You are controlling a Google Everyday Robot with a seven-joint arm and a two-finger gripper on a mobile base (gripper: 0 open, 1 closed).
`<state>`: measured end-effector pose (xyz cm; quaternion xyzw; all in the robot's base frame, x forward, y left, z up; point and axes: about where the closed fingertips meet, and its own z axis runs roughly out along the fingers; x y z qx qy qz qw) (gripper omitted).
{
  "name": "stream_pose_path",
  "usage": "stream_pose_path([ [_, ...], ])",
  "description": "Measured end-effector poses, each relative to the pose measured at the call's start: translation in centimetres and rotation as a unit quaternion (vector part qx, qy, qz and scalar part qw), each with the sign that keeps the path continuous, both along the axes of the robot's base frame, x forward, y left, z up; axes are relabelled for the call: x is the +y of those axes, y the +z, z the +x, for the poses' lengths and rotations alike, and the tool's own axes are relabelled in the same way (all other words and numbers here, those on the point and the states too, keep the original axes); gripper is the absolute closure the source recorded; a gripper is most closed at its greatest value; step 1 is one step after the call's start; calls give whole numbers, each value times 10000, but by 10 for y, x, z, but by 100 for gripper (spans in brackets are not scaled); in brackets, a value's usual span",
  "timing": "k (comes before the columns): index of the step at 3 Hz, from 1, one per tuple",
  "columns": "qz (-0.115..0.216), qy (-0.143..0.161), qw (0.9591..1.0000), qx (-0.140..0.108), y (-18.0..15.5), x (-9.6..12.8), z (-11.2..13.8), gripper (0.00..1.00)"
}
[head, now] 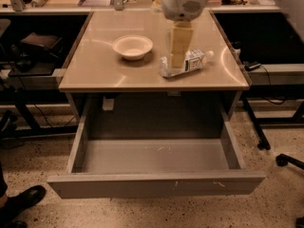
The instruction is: Place blue plastic bottle into top drawer
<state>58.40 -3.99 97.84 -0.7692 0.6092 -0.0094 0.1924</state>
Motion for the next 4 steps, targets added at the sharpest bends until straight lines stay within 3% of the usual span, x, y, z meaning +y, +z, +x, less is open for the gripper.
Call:
stream_pose_path([
  [1, 55, 464, 9989, 6, -11, 61, 43, 0],
  [2, 56, 462, 9989, 6, -12, 61, 43, 0],
  [3, 308, -18, 9992, 247, -47, 26, 63, 0],
  [4, 461, -689, 9945, 642, -95, -31, 95, 0],
])
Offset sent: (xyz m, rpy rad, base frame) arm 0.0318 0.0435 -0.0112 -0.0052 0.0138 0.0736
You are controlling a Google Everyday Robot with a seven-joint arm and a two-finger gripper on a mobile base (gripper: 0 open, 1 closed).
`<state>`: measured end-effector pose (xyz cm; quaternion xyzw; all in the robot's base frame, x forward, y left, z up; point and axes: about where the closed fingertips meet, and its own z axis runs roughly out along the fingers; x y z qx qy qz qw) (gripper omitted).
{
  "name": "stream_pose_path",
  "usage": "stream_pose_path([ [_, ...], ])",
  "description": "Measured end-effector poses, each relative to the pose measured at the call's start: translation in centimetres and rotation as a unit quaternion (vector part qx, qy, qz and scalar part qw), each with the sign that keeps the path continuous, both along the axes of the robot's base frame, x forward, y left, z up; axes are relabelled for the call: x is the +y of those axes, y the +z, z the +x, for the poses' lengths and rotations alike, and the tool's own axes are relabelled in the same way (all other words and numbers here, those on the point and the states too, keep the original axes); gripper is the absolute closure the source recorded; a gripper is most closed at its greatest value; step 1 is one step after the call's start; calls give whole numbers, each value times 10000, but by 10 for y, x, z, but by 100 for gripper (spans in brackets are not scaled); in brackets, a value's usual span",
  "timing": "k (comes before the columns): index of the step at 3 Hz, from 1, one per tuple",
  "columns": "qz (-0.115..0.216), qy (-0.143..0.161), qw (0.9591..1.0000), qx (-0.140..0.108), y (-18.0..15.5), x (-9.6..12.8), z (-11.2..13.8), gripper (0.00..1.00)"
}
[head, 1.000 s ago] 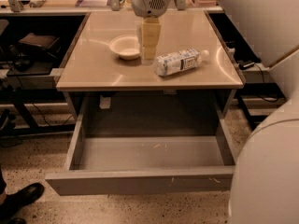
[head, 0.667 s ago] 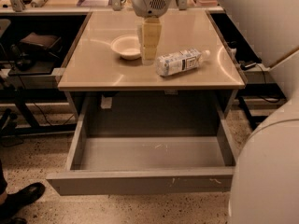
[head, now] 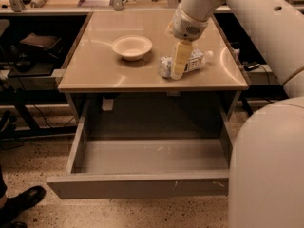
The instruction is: Place blue plastic bottle into top drawer
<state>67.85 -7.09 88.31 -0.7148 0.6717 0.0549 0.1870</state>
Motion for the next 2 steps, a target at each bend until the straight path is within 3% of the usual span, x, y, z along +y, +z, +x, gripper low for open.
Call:
stream_pose_path([
  [1, -46, -607, 9981, -5, -14, -44, 30, 0],
  [2, -47, -608, 9981, -5, -14, -44, 30, 0],
])
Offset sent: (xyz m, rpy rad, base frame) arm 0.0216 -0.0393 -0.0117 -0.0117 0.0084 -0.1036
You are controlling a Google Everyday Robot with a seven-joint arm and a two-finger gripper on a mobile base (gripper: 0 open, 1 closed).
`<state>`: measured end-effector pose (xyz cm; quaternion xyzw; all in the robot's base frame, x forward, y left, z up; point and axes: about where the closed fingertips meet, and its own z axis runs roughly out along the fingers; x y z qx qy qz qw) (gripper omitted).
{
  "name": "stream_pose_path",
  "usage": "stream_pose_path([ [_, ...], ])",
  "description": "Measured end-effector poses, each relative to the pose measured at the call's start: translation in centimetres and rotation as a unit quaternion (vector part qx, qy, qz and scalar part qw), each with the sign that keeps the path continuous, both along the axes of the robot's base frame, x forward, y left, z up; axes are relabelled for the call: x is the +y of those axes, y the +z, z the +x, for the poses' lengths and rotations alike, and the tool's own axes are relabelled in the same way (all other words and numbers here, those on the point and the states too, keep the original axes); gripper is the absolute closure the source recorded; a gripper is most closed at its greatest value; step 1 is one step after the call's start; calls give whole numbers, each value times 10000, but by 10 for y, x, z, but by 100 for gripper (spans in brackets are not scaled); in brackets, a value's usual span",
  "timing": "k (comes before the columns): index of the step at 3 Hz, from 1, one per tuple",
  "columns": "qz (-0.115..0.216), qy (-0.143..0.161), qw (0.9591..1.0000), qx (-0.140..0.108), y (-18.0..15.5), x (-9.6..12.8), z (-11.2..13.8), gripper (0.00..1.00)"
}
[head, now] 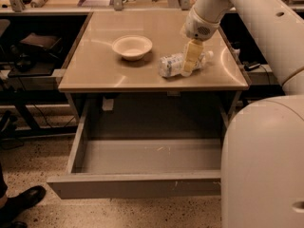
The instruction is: Place blue plastic bottle into top drawer
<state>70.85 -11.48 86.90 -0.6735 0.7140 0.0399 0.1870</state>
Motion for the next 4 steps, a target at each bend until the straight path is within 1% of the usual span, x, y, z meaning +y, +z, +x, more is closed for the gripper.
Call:
stream_pose_path([
  [1, 18, 260, 9992, 310, -32, 21, 4, 0],
  [2, 18, 260, 9992, 310, -32, 21, 4, 0],
  [3, 18, 260, 9992, 310, -32, 21, 4, 19],
  [4, 18, 260, 9992, 309, -33, 21, 4, 42],
])
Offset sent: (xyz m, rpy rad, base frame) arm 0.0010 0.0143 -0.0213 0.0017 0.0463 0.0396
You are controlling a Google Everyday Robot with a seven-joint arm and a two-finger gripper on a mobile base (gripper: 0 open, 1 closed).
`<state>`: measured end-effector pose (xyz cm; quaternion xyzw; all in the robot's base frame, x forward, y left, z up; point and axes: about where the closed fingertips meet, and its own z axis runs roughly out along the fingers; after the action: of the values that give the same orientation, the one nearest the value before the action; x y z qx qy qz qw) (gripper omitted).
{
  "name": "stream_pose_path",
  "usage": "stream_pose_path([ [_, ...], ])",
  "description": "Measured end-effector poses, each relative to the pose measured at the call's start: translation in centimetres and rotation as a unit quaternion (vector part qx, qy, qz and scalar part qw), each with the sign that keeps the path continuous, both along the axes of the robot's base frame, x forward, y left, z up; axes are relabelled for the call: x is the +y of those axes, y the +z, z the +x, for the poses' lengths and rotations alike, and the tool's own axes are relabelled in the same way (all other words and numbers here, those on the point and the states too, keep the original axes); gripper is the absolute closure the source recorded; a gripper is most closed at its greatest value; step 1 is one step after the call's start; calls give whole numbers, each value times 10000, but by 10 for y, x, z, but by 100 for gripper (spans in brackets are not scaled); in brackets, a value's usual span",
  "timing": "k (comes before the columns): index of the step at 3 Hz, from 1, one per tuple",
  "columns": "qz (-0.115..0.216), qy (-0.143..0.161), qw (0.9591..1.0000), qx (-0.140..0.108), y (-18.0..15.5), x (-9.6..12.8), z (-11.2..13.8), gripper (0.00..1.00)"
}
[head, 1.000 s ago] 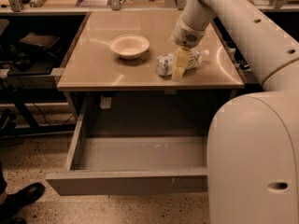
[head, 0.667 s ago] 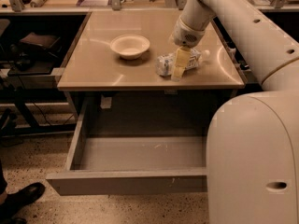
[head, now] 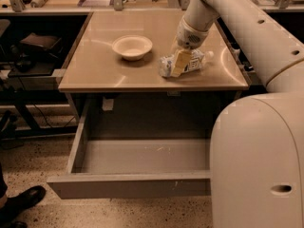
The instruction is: Place blue plastic bottle into top drawer
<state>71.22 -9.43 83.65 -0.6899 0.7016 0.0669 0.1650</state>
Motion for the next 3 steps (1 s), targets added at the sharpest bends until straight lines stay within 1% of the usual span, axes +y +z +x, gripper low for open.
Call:
stream_pose_path([
  [2, 0, 0, 10000, 0, 0, 0, 0, 89],
  [3, 4, -121, 9999, -49, 3, 3, -14, 100],
])
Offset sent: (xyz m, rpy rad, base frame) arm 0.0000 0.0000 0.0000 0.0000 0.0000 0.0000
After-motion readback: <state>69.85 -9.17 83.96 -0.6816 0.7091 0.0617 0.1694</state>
